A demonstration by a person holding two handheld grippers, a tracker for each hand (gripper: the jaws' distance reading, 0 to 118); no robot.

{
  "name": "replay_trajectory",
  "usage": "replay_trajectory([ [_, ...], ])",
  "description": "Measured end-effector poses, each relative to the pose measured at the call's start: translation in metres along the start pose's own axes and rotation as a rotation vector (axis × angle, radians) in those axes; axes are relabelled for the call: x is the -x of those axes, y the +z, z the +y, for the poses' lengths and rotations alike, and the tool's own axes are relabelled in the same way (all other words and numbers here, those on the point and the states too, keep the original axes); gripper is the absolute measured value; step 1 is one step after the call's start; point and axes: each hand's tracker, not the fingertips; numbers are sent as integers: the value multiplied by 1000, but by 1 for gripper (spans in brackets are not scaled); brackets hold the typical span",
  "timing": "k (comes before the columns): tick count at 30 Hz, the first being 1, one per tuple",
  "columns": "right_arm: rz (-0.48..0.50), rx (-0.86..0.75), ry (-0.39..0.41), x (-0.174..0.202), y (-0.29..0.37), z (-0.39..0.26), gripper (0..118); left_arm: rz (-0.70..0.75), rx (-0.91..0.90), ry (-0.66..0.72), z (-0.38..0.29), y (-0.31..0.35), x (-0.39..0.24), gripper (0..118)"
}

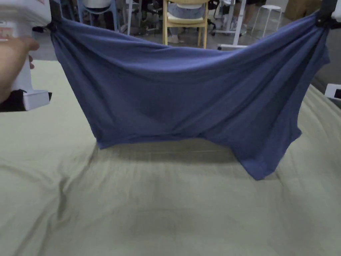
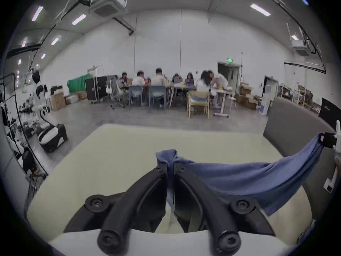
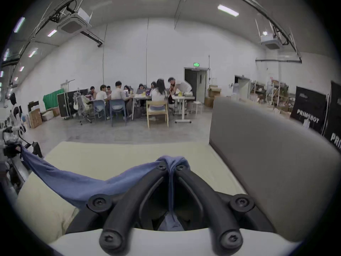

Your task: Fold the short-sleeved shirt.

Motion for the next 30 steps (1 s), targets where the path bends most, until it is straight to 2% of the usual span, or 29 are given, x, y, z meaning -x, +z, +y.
replay_trajectory([
  [5,-11,158,-3,-18,-40,-85,5,-18,176,25,-81,-40,9,5],
  [11,36,186,-35,-32,-35,-143,5,-86,210,45,-135,-30,13,5],
  [14,82,189,-59,-40,-8,-175,5,-119,211,33,-166,-1,16,5],
  [15,121,189,-88,-45,3,-188,5,-136,224,28,-175,8,19,5],
  [21,194,215,-182,-75,96,-264,5,-152,220,36,-236,83,34,5],
  [24,179,226,-177,-89,139,-296,5,-166,235,83,-259,120,47,5],
  [30,177,259,-212,-121,208,-341,5,-139,257,87,-301,206,67,5],
])
